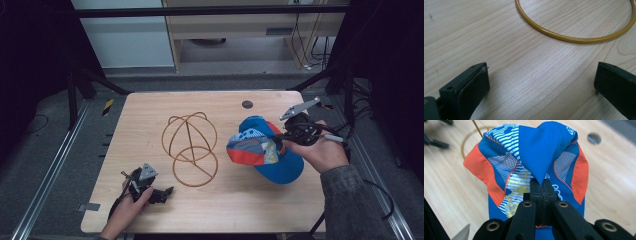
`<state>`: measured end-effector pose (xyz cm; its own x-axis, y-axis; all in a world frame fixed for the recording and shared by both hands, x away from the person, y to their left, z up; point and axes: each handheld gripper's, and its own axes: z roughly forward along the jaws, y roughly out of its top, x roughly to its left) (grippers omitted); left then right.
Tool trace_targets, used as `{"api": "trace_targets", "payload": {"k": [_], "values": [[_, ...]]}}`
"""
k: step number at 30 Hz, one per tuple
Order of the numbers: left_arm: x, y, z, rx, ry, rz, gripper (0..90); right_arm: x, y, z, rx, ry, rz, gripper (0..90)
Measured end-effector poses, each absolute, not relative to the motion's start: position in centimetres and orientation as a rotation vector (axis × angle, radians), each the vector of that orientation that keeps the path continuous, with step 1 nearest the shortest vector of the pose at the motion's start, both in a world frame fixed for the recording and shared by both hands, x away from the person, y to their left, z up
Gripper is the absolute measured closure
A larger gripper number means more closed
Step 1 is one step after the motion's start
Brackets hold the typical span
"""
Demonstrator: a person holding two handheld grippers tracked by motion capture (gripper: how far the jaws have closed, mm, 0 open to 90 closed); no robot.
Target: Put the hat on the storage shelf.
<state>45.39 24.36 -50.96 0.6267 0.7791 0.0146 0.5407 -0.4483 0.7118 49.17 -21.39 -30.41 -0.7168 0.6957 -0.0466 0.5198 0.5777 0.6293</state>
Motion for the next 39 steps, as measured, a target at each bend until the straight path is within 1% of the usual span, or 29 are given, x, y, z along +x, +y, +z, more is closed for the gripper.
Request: {"api": "trace_targets", "payload": {"k": [1, 2, 7, 24, 39], "values": [[45.4, 24.4, -51.0, 2.163, 1.028, 0.449, 0.0, 48.9, -21.2, -29.3, 0.974, 2.503, 0.884, 90.0], [45.4, 24.4, -51.0, 2.165, 1.026, 0.451, 0.0, 48.9, -21.2, -29.3, 0.974, 2.503, 0.884, 90.0], [45.4, 24.4, -51.0, 2.164, 1.026, 0.451, 0.0, 48.4, -20.8, -26.3, 0.916, 2.461, 0.918, 90.0], [45.4, 24.4, -50.9, 2.165, 1.028, 0.45, 0.0, 47.4, -19.2, -22.0, 0.817, 2.396, 0.968, 90.0], [45.3, 24.4, -50.9, 2.167, 1.029, 0.45, 0.0, 47.3, -18.0, -20.0, 0.77, 2.372, 1.004, 90.0]]}}
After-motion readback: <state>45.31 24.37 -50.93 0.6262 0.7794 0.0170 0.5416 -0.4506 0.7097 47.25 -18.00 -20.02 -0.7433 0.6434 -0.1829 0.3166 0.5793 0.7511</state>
